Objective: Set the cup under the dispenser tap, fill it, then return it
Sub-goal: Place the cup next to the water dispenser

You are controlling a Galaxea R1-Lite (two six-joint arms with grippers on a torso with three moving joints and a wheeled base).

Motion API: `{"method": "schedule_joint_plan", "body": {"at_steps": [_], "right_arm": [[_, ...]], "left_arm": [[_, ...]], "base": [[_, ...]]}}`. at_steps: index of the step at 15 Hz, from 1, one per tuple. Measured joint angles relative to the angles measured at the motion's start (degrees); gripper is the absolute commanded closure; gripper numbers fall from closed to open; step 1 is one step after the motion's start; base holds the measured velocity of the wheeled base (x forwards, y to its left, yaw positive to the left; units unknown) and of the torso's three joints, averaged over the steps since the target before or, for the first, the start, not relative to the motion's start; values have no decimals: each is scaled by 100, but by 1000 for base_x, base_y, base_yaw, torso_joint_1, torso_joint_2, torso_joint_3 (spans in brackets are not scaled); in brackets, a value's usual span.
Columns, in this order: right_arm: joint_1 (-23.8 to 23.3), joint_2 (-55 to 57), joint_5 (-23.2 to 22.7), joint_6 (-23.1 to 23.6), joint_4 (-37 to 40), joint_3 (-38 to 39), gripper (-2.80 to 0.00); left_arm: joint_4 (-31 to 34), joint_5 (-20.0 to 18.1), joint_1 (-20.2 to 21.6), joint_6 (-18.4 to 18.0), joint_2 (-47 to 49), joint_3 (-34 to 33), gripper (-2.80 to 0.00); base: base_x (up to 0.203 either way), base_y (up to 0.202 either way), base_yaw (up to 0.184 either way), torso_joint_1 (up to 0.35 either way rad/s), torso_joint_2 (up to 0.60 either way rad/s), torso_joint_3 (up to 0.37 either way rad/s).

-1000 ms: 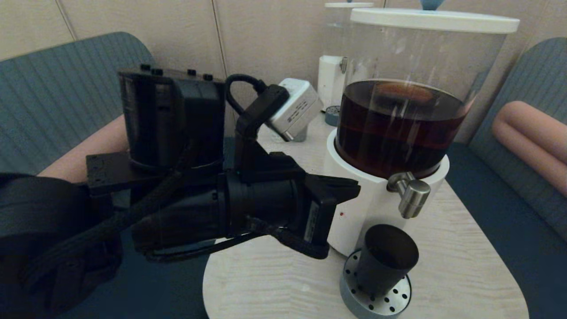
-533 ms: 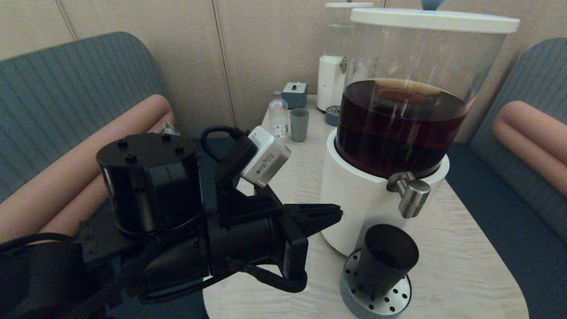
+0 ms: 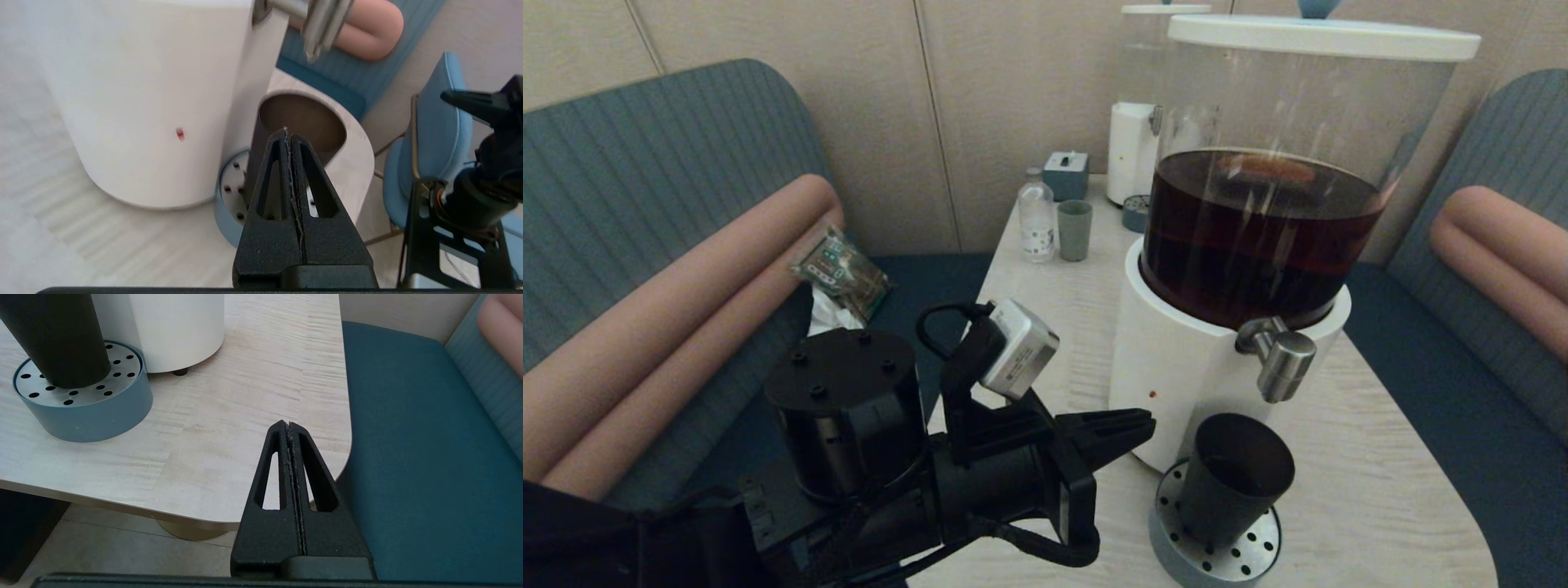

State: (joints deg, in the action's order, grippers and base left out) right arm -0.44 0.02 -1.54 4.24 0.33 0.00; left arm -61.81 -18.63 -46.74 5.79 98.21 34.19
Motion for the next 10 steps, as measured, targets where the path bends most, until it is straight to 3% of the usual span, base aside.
{"method": "schedule_joint_plan", "body": {"at_steps": [4,5,10], "right_arm": [[0,0,-2,0,2,0,0],[0,0,0,0,2,0,0],[0,0,0,2,0,0,0]], "left_arm": [[-206,2,7,73,127,-286,0],[-213,2,7,73,154,-319,-280],[-719,17,36,129,398,-427,-280]], "base": [[0,0,0,0,0,0],[0,0,0,0,0,0],[0,0,0,0,0,0]]}}
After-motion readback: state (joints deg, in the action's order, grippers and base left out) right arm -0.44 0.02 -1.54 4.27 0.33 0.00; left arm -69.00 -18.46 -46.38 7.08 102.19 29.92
